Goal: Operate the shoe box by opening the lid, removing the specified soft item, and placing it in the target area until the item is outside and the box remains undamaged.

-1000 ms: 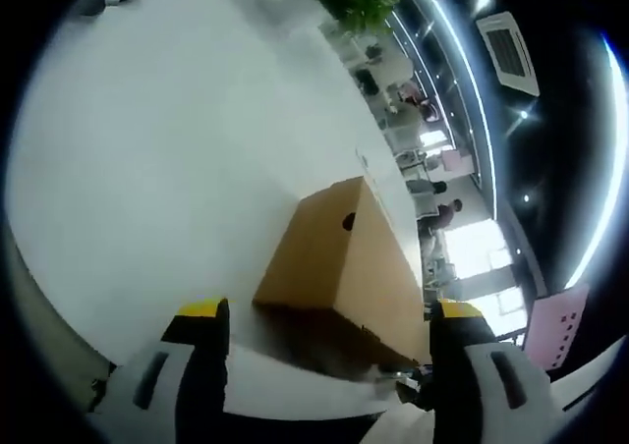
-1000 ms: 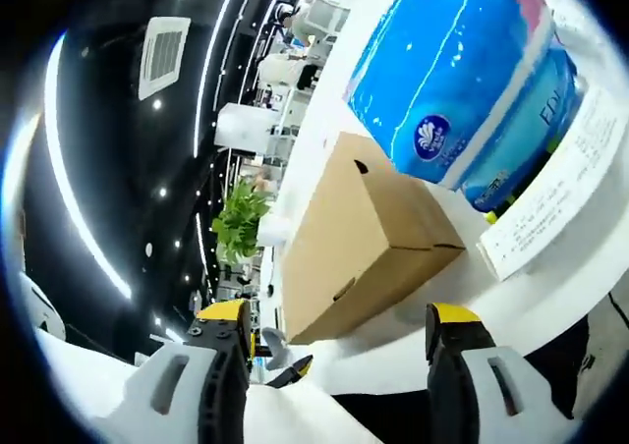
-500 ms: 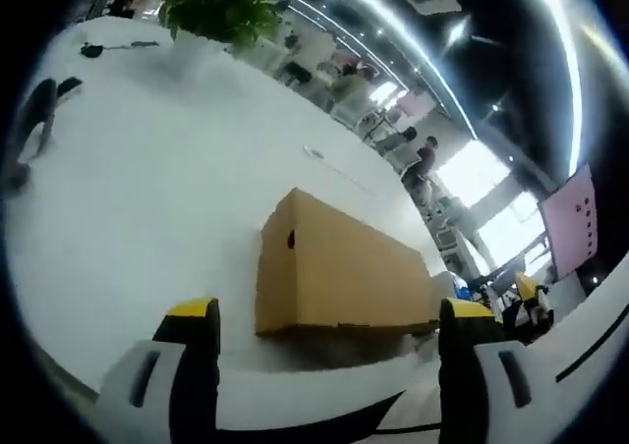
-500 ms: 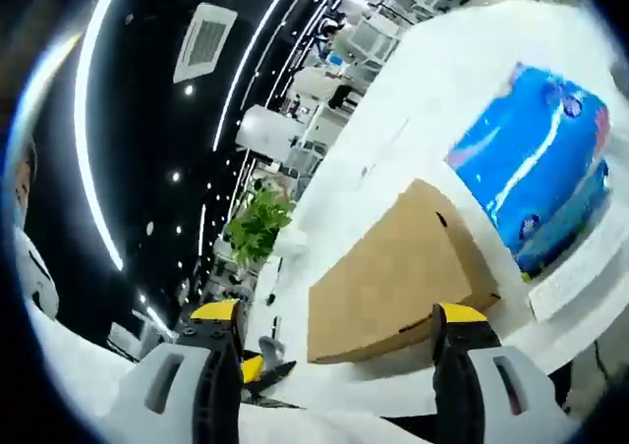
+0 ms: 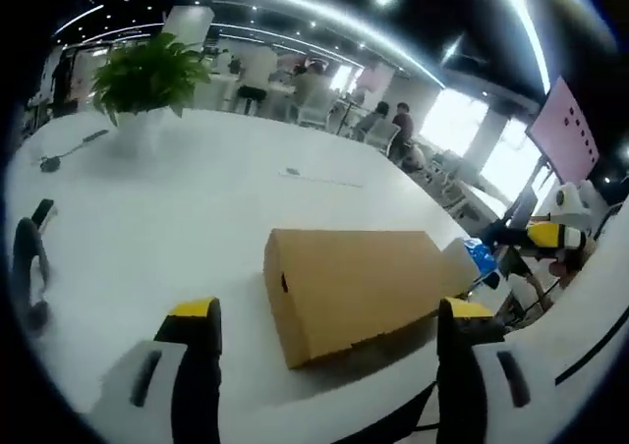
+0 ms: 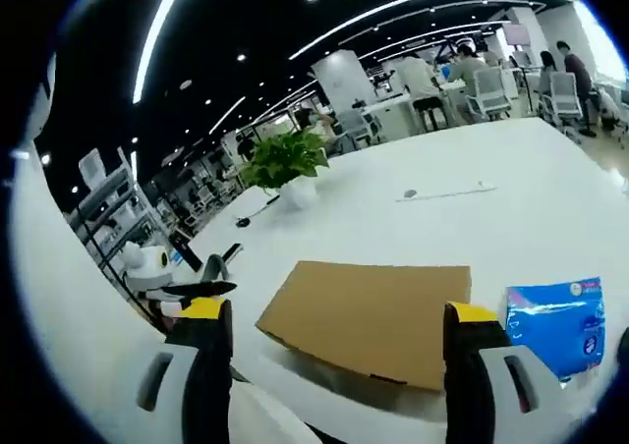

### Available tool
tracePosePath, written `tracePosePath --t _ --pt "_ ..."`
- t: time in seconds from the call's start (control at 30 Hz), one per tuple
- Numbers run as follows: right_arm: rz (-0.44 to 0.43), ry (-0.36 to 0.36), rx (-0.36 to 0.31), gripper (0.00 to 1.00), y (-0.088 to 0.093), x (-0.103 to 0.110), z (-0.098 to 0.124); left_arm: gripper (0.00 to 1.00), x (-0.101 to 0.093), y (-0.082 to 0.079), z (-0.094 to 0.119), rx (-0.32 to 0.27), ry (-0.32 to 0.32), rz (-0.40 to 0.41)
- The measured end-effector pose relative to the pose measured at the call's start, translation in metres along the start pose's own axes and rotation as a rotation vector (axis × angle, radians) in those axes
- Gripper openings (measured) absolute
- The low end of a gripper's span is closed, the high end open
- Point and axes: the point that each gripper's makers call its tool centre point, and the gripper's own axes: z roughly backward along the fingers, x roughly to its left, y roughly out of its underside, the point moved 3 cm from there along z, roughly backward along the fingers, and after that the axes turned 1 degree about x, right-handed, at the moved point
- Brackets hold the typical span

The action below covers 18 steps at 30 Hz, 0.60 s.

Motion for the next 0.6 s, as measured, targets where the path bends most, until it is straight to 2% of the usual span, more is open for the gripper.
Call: tracePosePath --t 0.1,0.17,0.2,0.23,0.27,0.33,0.37,0.43,0.5,0.6 --pt "0.088 0.021 0.020 0.85 0.000 -0.007 0.000 0.91 -0.004 -0.005 -0.001 0.000 0.025 0.033" --pt "0.126 0.039 0.030 0.85 0.001 -0.012 -0.001 0.91 -0.004 -0.005 -0.002 0.016 0.012 -0.003" --pt "0.189 0.061 0.061 0.85 0.004 -0.019 -0.002 0.90 -0.002 -0.003 -0.003 0.027 0.000 -0.078" --pt "0.215 0.069 0.079 0.85 0.007 -0.022 -0.004 0.89 -0.001 -0.001 -0.005 0.040 -0.005 -0.110" --pt "0.208 0.061 0.099 0.86 0.011 -0.023 -0.006 0.88 0.001 0.004 -0.007 0.062 -0.014 -0.140" --pt "0.241 0.047 0.149 0.87 0.020 -0.023 -0.011 0.81 0.009 0.019 -0.010 0.147 -0.063 -0.155" --pt "0.297 0.053 0.166 0.87 0.023 -0.023 -0.014 0.77 0.008 0.019 -0.012 0.125 -0.047 -0.138" --pt "0.346 0.032 0.220 0.89 0.034 -0.020 -0.019 0.80 0.010 0.019 -0.015 0.113 -0.042 -0.119" --pt "0.360 0.042 0.232 0.89 0.040 -0.020 -0.025 0.82 0.011 0.021 -0.017 0.137 -0.047 -0.187" --pt "0.383 0.090 0.275 0.87 0.051 -0.029 -0.030 0.85 0.007 0.022 -0.020 0.135 -0.045 -0.239"
